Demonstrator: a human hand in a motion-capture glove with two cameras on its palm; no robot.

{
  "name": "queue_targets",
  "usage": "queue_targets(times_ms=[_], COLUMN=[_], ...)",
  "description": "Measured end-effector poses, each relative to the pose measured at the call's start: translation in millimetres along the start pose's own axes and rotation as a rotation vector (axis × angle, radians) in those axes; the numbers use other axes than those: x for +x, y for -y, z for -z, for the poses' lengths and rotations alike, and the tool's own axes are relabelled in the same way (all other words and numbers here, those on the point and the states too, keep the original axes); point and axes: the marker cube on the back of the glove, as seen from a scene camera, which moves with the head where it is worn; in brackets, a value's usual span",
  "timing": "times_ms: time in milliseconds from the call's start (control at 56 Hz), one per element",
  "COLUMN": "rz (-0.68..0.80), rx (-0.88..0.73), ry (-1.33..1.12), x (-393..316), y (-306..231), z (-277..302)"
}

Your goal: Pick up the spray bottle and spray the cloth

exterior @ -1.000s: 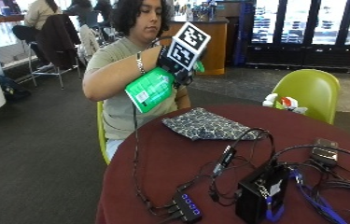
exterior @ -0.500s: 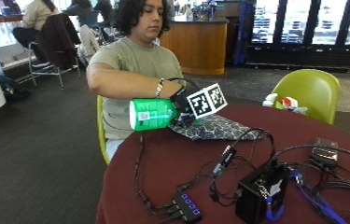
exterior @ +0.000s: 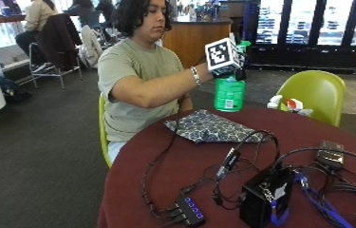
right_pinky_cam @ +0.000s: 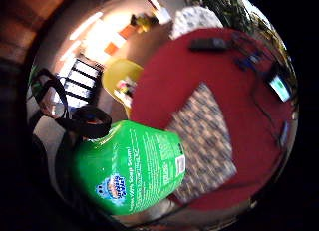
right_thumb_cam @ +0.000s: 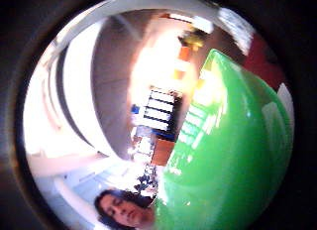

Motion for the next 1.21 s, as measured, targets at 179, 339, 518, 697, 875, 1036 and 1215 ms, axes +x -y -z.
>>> queue_targets(times_ms=[179,339,518,697,875,1036,1215], rz=[0.035,0.065,-0.004,-0.087,-0.169,-0.244,-0.243], rx=[0.021,-0.017,-0.115,-0.352,-0.347,-0.327,-0.413], ry=[0.135,0.057,0.053,-0.358,-0.837,-1.114,-1.188], x=[24,41,43,67,55,30,17], y=[10,3,-1,-23,-53,-86,-102], z=[-76,-105,-106,-60,10,48,49])
